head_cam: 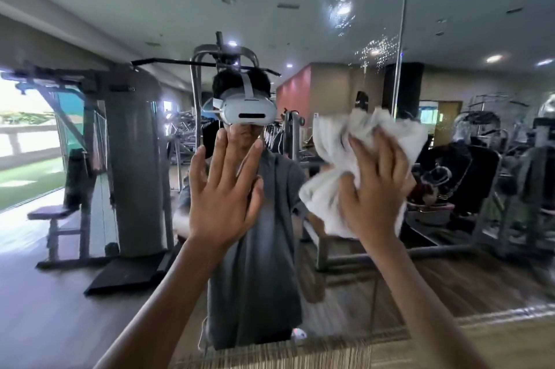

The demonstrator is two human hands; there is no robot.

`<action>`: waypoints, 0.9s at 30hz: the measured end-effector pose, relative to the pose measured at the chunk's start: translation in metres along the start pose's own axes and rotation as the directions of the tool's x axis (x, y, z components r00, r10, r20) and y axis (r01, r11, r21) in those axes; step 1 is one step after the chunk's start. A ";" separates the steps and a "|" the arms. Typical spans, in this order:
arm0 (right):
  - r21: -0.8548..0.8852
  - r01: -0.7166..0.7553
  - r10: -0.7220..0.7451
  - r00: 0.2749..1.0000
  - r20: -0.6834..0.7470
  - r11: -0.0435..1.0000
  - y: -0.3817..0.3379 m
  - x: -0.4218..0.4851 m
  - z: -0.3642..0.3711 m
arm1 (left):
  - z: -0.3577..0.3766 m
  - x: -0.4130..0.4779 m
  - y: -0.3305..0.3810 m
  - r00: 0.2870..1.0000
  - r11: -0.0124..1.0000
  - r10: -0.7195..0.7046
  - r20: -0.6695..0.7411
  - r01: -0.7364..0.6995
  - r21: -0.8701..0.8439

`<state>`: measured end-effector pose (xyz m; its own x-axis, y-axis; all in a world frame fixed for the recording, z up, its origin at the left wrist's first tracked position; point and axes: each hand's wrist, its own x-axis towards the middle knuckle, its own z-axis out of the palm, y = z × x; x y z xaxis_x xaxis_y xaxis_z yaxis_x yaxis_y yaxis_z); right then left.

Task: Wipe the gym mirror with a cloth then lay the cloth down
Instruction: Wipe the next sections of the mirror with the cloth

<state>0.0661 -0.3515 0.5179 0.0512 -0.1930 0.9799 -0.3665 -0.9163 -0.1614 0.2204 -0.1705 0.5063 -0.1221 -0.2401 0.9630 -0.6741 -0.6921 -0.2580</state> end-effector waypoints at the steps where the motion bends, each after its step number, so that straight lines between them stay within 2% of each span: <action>1: 0.028 -0.042 0.043 0.999 -0.024 0.999 -0.016 0.018 0.002 | -0.001 -0.001 -0.001 1.000 1.000 0.001 0.001 -0.001 -0.007; 3: 0.009 -0.011 0.012 1.000 -0.028 1.000 -0.048 0.032 0.007 | -0.002 0.000 -0.003 1.000 1.000 -0.006 -0.003 0.006 -0.023; 5: -0.048 0.158 -0.158 0.987 0.006 0.986 -0.069 0.015 0.012 | -0.003 0.001 -0.004 0.999 0.998 -0.037 -0.012 0.036 -0.044; 7: -0.104 0.394 -0.385 0.917 0.102 0.913 -0.066 -0.022 0.015 | -0.003 0.001 -0.007 0.999 0.997 -0.036 -0.010 0.036 -0.074; 9: -0.121 0.532 -0.508 0.842 0.184 0.838 -0.039 -0.056 0.014 | -0.003 -0.001 -0.008 1.000 0.995 -0.009 -0.007 0.008 -0.101; 11: -0.113 0.509 -0.480 0.852 0.209 0.853 -0.005 -0.067 0.005 | -0.003 -0.001 -0.006 0.999 0.993 -0.021 -0.027 0.018 -0.116; 14: -0.110 0.293 -0.272 0.946 0.177 0.950 0.023 -0.034 -0.010 | -0.003 0.002 -0.002 0.999 0.995 -0.034 -0.042 0.029 -0.097; 17: -0.067 0.102 -0.096 0.991 0.090 0.993 0.007 0.019 -0.011 | -0.003 0.001 -0.003 0.999 0.996 -0.038 -0.037 0.035 -0.077; 19: -0.043 0.060 -0.058 0.997 0.048 0.997 -0.014 0.035 -0.007 | -0.004 0.000 -0.003 0.999 0.996 -0.030 -0.040 0.027 -0.084; 22: -0.058 0.180 -0.177 0.982 0.068 0.982 -0.038 0.016 0.002 | -0.005 0.000 -0.003 0.999 0.996 -0.026 -0.043 0.022 -0.090; 25: -0.081 0.412 -0.396 0.905 0.157 0.908 -0.029 -0.037 0.004 | -0.006 -0.001 -0.004 0.999 0.995 -0.034 -0.030 0.031 -0.093; 27: -0.112 0.501 -0.467 0.852 0.236 0.858 -0.003 -0.062 -0.002 | -0.007 -0.001 -0.005 0.999 0.994 -0.038 -0.019 0.036 -0.103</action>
<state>0.0623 -0.3365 0.4581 0.4338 0.1810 0.8827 -0.3927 -0.8437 0.3660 0.2187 -0.1624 0.5068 -0.1107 -0.2005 0.9734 -0.7495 -0.6264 -0.2143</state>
